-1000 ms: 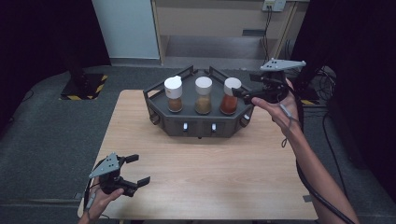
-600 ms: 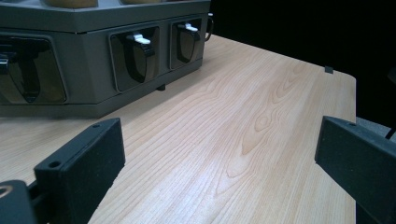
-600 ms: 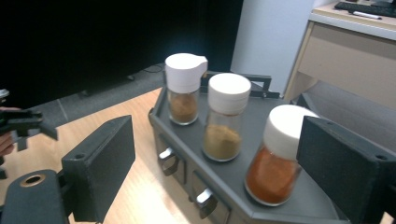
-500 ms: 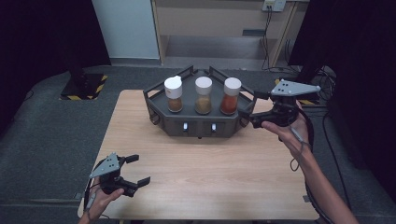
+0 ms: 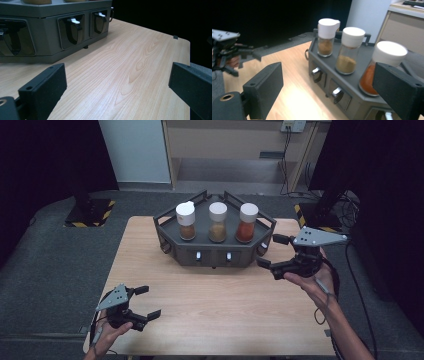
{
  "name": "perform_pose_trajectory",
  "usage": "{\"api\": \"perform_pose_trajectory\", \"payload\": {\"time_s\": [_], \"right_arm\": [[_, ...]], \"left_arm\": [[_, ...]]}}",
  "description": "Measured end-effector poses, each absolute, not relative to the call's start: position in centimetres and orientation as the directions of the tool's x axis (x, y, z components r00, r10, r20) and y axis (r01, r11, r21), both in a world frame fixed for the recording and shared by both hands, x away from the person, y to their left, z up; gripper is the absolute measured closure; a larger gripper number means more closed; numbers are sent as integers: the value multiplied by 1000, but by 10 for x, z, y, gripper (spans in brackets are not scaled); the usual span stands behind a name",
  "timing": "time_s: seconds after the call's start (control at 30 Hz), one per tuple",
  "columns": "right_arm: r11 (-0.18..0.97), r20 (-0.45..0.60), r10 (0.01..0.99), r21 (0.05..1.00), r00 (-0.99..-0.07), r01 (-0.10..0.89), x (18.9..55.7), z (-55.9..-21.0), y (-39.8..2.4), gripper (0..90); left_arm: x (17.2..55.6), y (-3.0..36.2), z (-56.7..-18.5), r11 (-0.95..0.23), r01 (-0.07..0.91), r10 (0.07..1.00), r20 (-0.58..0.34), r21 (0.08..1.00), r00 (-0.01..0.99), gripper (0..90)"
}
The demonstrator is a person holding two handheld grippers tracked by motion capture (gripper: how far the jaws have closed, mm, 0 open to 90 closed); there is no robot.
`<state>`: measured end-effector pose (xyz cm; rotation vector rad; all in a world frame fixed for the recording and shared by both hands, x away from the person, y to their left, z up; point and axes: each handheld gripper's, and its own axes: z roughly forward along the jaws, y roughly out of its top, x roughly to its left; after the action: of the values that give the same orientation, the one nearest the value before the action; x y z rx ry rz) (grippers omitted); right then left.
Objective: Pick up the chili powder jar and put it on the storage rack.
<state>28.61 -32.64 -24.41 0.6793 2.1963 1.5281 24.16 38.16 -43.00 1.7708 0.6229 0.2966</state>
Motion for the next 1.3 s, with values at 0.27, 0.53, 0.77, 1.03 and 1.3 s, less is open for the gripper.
{"api": "perform_pose_trajectory", "payload": {"time_s": [0.27, 0.53, 0.77, 1.03, 1.3], "right_arm": [[282, -35, 589, 945, -807, 166, 267, -265, -334, 96], [287, -41, 607, 943, -794, 171, 252, -283, -336, 96], [295, -38, 623, 936, -782, 190, 243, -301, -335, 94], [284, -38, 644, 939, -764, 193, 230, -318, -337, 94], [290, -27, 649, 933, -760, 215, 225, -332, -337, 94]], "left_arm": [[242, 382, -430, -179, 256, 552, -119, 950, 825, 7], [242, 382, -430, -179, 255, 551, -118, 950, 826, 7], [241, 382, -430, -179, 254, 551, -117, 950, 826, 7], [241, 382, -430, -179, 254, 551, -117, 951, 826, 7], [241, 382, -430, -179, 253, 552, -116, 951, 826, 7]]}}
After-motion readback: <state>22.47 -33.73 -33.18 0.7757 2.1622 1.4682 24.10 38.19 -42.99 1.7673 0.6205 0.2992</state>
